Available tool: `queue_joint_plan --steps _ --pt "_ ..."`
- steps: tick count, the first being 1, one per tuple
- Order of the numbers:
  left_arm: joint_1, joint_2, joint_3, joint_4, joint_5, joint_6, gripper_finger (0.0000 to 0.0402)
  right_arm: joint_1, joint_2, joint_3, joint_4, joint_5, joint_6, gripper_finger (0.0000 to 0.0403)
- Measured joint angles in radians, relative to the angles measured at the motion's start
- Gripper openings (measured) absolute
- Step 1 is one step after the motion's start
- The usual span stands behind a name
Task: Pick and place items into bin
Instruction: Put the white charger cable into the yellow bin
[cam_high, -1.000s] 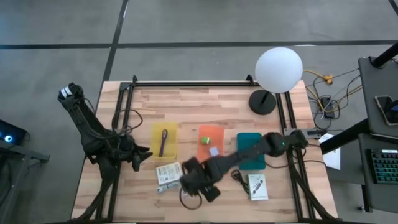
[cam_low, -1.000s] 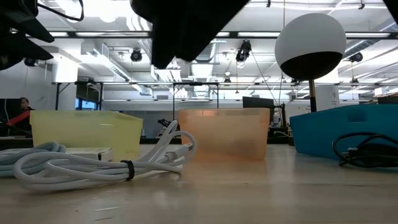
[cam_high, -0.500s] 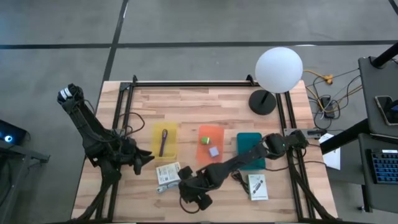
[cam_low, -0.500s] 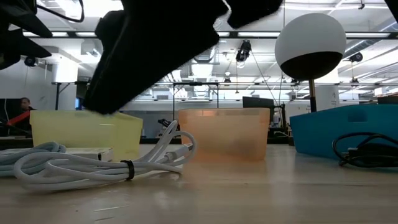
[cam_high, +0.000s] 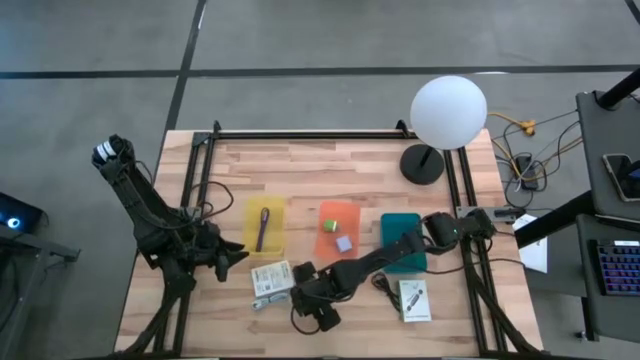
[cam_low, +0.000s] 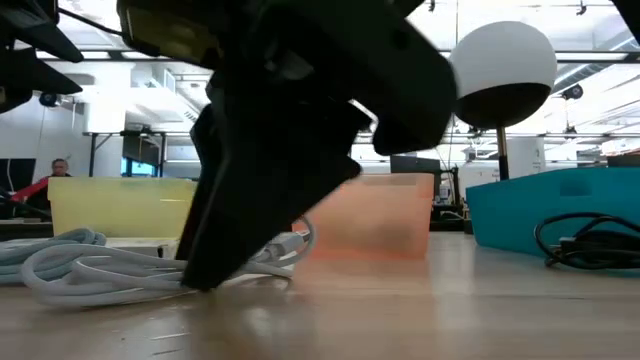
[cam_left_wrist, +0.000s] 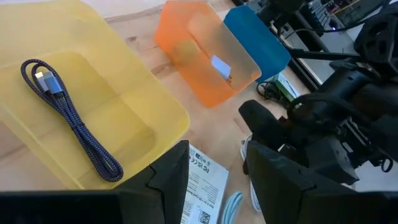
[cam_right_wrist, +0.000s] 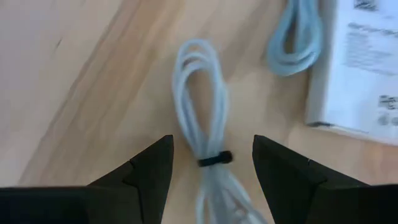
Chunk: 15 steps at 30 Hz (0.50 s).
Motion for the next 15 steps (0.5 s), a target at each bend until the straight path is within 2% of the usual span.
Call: queue_joint_plan --steps 6,15 --pt "0.002 0.000 -0.002 -0.001 0.000 0.000 0.0147 -0.005 0.000 -0.020 0.004 -0.074 0.000 0.0184" --pt "0.002 0.000 -0.002 -0.001 -0.003 0.000 0.0147 -0.015 -0.004 -0.047 0.013 -0.078 0.004 0.0108"
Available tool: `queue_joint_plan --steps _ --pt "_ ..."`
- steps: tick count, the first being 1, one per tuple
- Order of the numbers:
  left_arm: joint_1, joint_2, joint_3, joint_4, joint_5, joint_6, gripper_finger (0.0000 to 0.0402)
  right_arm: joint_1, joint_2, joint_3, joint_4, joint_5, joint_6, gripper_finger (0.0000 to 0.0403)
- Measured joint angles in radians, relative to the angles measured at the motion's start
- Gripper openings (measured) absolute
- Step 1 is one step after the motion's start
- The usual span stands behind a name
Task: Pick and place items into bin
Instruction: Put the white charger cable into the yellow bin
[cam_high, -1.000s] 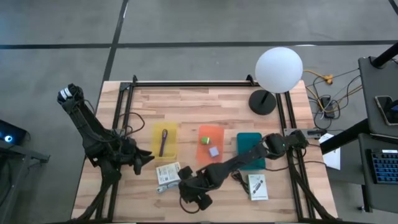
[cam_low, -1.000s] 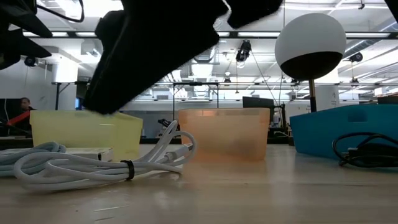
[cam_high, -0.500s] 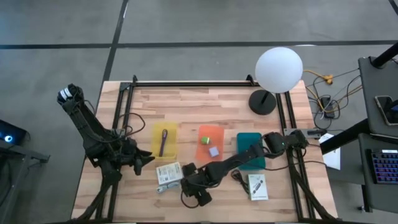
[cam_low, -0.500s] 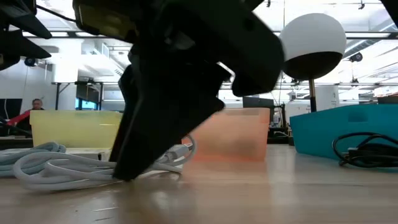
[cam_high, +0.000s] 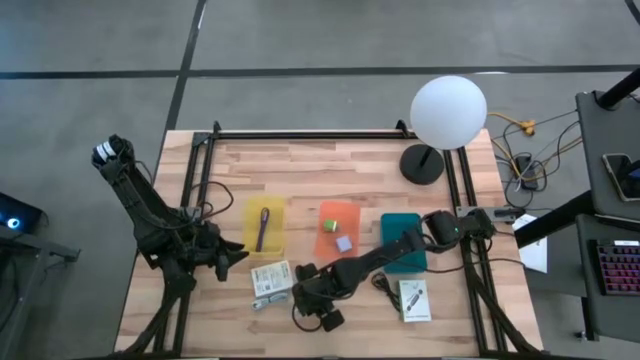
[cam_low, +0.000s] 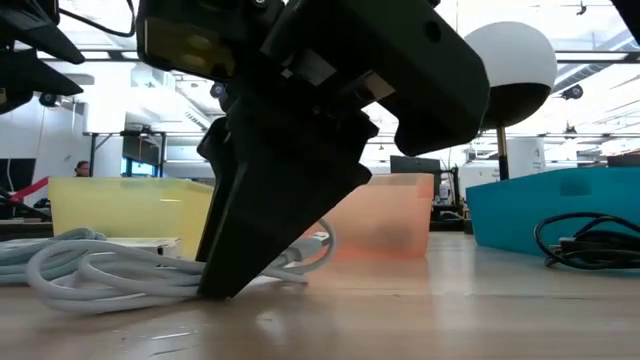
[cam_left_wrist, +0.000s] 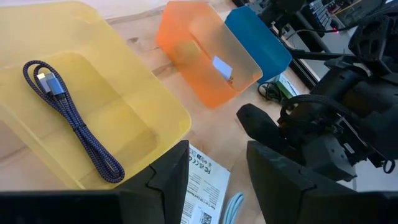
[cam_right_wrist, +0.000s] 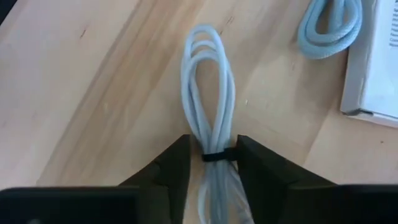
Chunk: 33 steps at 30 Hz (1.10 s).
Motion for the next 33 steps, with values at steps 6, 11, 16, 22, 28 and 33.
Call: queue_joint_plan --steps 6,11,16,22,28,33 --pt "0.003 0.000 0.000 0.000 0.000 0.000 0.0147 -0.005 -0.001 -0.003 0.000 0.024 -0.004 0.0051" --pt "0.009 -0.006 0.000 0.000 0.000 -0.001 0.0147 -0.007 0.003 0.044 -0.016 0.099 0.081 0.0028" --pt "0.013 -0.012 0.000 0.000 0.000 0.000 0.0147 -0.026 -0.014 0.128 -0.005 0.183 0.161 0.0026" --pt "0.013 -0.035 0.006 -0.015 0.005 0.058 0.0147 -0.102 -0.027 0.256 0.006 0.194 0.331 0.0028" --pt "0.012 -0.122 0.022 -0.093 0.015 0.109 0.0145 -0.208 -0.027 0.318 0.058 0.222 0.459 0.0031" --pt "0.012 -0.206 0.021 -0.186 0.016 0.109 0.0145 -0.302 -0.027 0.294 0.149 0.221 0.725 0.0031"
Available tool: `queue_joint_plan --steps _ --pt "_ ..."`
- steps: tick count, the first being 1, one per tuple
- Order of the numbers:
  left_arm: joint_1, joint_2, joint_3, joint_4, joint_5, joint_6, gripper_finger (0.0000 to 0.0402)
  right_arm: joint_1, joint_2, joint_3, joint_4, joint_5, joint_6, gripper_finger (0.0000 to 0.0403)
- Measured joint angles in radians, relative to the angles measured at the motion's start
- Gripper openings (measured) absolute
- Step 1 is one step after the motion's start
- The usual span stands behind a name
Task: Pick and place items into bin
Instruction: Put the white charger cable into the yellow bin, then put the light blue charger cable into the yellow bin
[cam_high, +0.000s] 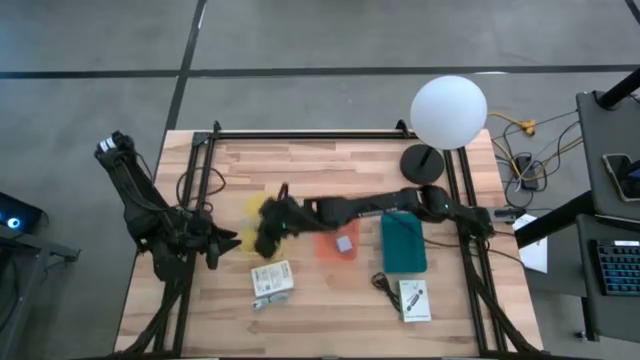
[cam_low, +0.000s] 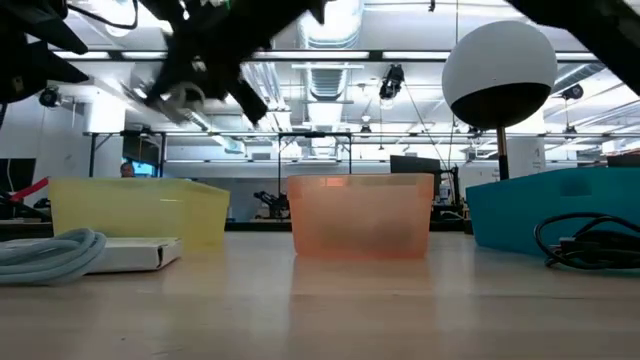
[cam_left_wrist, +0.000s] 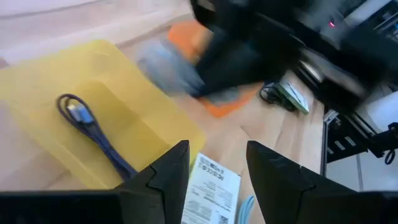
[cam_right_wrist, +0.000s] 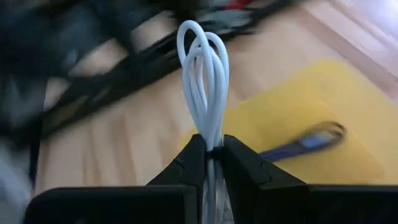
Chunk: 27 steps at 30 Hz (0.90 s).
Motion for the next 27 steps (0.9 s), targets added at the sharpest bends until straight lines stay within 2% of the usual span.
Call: queue_joint_plan --steps 6,11,15,17,23,25,27 --pt "0.001 -0.063 0.000 -0.032 -0.008 0.054 0.0145 -0.061 0.027 -0.048 0.021 -0.016 0.369 0.0032" --pt "0.001 -0.068 -0.002 -0.033 -0.013 0.077 0.0145 -0.057 0.062 -0.050 0.070 -0.050 0.555 0.0048" --pt "0.001 -0.057 -0.002 -0.033 -0.014 0.076 0.0145 -0.057 0.064 -0.050 0.068 0.017 0.629 0.0086" --pt "0.001 -0.053 -0.002 -0.033 -0.015 0.076 0.0145 -0.055 0.064 -0.043 0.070 0.052 0.625 0.0109" --pt "0.001 -0.038 -0.002 -0.032 -0.016 0.075 0.0145 -0.055 0.061 -0.018 0.073 0.023 0.446 0.0175" --pt "0.001 -0.037 -0.002 -0.028 -0.016 0.075 0.0145 -0.052 0.061 -0.020 0.078 -0.033 0.323 0.0191" --pt "0.001 -0.036 -0.001 -0.023 -0.016 0.075 0.0145 -0.039 0.049 -0.020 0.068 -0.115 0.084 0.0202"
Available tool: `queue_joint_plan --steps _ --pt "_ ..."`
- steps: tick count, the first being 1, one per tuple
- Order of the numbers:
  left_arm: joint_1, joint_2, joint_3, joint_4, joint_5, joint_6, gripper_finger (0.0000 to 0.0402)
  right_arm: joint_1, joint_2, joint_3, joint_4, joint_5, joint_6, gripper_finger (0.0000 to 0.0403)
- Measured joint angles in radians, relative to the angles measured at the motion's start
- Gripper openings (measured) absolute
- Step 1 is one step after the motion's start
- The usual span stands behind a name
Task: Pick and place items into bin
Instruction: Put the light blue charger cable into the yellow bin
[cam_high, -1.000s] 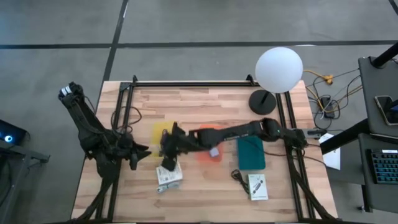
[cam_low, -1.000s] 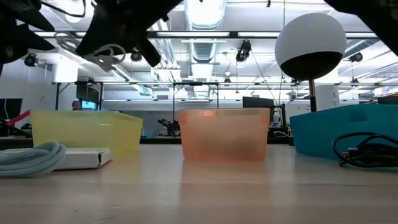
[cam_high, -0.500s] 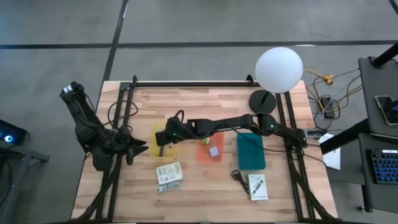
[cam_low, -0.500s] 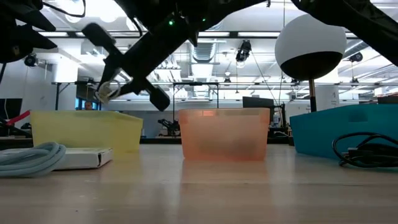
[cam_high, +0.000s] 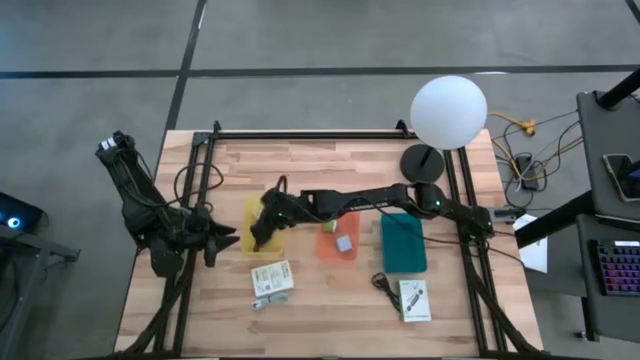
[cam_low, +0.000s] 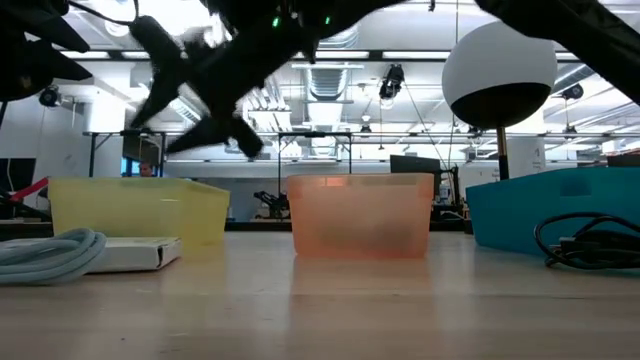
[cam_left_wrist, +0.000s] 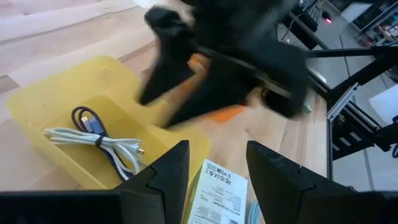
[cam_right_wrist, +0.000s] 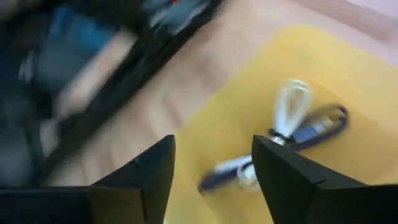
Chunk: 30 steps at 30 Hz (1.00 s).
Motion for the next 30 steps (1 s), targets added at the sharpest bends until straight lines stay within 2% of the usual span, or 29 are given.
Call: queue_joint_plan --steps 3,5,10,13,17,19,21,24,27,30 --pt "0.000 0.000 0.000 0.005 0.002 0.000 0.0145 0.050 -0.046 0.001 -0.114 -0.099 -0.355 0.0206" --pt "-0.001 0.000 -0.001 0.007 0.013 0.000 0.0145 0.088 -0.067 0.003 -0.231 -0.131 -0.521 0.0206" --pt "-0.001 0.021 -0.001 0.019 0.036 0.003 0.0145 0.163 -0.051 -0.002 -0.414 -0.128 -0.725 0.0203" --pt "0.000 0.062 -0.005 0.092 0.116 0.078 0.0145 0.202 -0.050 -0.008 -0.422 -0.128 -0.736 0.0203" --pt "-0.001 0.176 -0.017 0.264 0.228 0.198 0.0145 0.242 -0.051 -0.035 -0.415 -0.129 -0.748 0.0203" --pt "-0.001 0.245 -0.018 0.343 0.245 0.227 0.0145 0.259 -0.051 -0.061 -0.386 -0.128 -0.752 0.0203" --pt "-0.001 0.313 -0.018 0.411 0.248 0.229 0.0145 0.274 -0.051 -0.083 -0.343 -0.126 -0.721 0.0203" --pt "0.000 0.415 -0.008 0.485 0.273 0.207 0.0145 0.286 -0.051 -0.128 -0.244 -0.132 -0.592 0.0203" --pt "0.000 0.506 -0.006 0.550 0.384 0.175 0.0145 0.286 -0.051 -0.149 -0.184 -0.128 -0.486 0.0203" --pt "-0.001 0.599 -0.006 0.634 0.503 0.155 0.0145 0.286 -0.048 -0.153 -0.157 -0.124 -0.461 0.0203"
